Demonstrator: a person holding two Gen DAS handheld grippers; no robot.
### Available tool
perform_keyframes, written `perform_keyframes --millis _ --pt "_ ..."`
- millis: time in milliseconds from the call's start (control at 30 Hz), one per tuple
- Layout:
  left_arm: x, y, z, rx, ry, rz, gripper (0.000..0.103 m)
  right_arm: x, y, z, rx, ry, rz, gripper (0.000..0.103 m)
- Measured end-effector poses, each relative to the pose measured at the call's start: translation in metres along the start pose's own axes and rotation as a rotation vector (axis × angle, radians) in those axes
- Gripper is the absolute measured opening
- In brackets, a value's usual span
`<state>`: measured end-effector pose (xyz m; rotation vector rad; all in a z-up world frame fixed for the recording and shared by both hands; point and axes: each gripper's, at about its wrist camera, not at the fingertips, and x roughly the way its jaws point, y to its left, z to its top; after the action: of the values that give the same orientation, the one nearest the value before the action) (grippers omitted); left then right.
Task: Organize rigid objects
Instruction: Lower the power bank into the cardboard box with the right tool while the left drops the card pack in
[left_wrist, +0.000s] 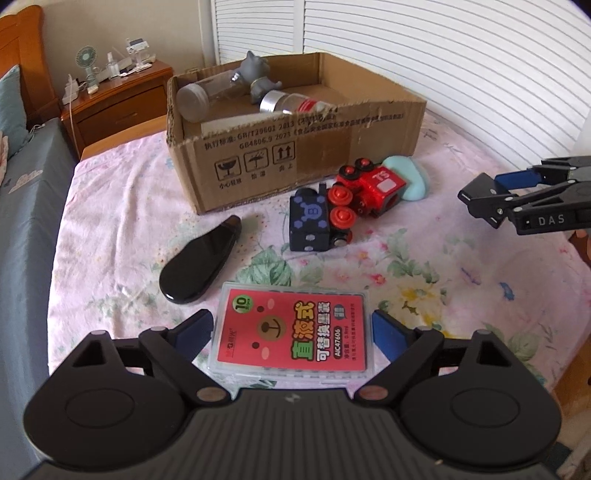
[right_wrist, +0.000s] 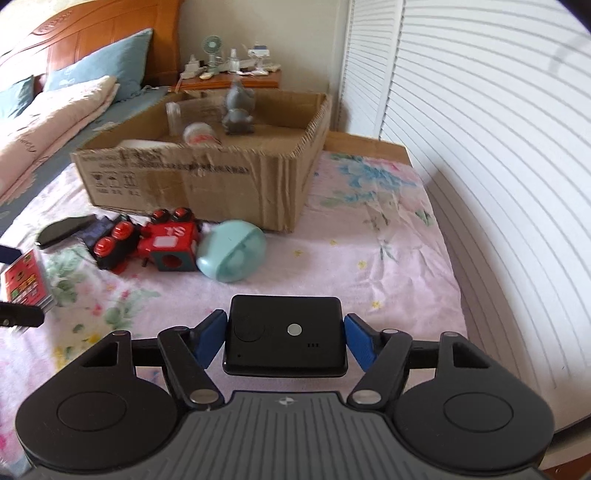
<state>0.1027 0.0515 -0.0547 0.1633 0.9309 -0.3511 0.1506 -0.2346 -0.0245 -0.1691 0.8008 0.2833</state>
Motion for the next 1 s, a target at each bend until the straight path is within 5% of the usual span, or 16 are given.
perform_keyframes --millis 400,867,1000 --pt "-0.033 0.014 0.033 0.018 -0.080 0.006 0.091 -0.036 0.010 0.072 -0.076 -0.134 0.078 0.074" --pt "-0.039 0.030 0.063 0.053 -0.150 0.055 0.091 0.033 0.023 0.133 -0.101 -0.103 0.060 0.075" --pt "-0.038 0.031 0.073 0.065 -0.160 0.062 0.091 0.029 0.021 0.132 -0.055 -0.153 0.041 0.102"
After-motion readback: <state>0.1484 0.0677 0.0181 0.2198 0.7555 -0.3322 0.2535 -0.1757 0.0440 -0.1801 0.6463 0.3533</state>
